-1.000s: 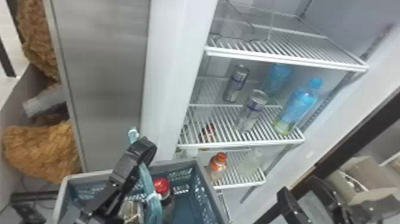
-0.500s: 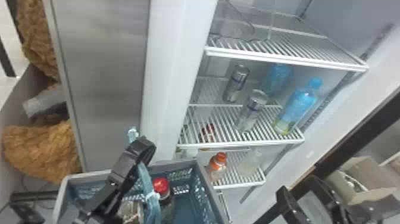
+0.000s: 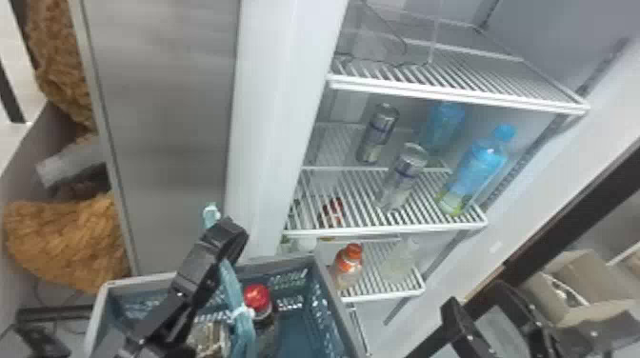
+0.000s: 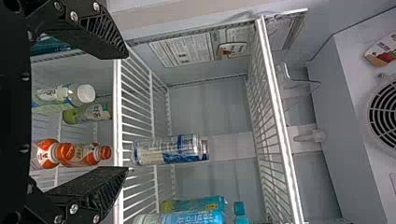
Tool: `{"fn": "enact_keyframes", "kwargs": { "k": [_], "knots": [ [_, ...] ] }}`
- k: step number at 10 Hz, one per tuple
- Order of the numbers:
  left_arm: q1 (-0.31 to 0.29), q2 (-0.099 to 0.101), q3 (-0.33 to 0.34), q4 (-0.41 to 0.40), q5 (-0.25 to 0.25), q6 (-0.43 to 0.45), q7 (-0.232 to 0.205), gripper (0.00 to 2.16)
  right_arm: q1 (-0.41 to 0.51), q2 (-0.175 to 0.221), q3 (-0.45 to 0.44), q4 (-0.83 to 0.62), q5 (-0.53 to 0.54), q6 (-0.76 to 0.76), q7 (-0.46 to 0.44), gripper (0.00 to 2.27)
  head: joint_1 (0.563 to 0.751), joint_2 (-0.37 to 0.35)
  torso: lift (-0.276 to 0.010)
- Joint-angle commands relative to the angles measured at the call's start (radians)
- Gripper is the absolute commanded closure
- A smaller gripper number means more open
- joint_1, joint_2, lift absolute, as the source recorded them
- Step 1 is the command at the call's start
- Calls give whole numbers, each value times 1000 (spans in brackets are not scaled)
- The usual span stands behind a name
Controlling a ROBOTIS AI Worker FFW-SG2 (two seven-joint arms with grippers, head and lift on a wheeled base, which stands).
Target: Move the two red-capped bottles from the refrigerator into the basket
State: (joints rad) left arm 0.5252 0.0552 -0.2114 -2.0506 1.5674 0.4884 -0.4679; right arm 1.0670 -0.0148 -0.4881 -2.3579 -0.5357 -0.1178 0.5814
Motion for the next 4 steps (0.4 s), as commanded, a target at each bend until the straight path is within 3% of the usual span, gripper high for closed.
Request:
{"fn": "enact_keyframes", "kwargs": {
  "k": [1, 4],
  "knots": [
    [0, -2, 0, 0, 0, 0, 0, 1204, -4, -1, 1, 1, 1, 0, 0, 171, 695, -350, 0],
    [0, -2, 0, 0, 0, 0, 0, 1204, -7, -4, 3, 5, -1, 5, 0, 173, 695, -350, 0]
  ]
}}
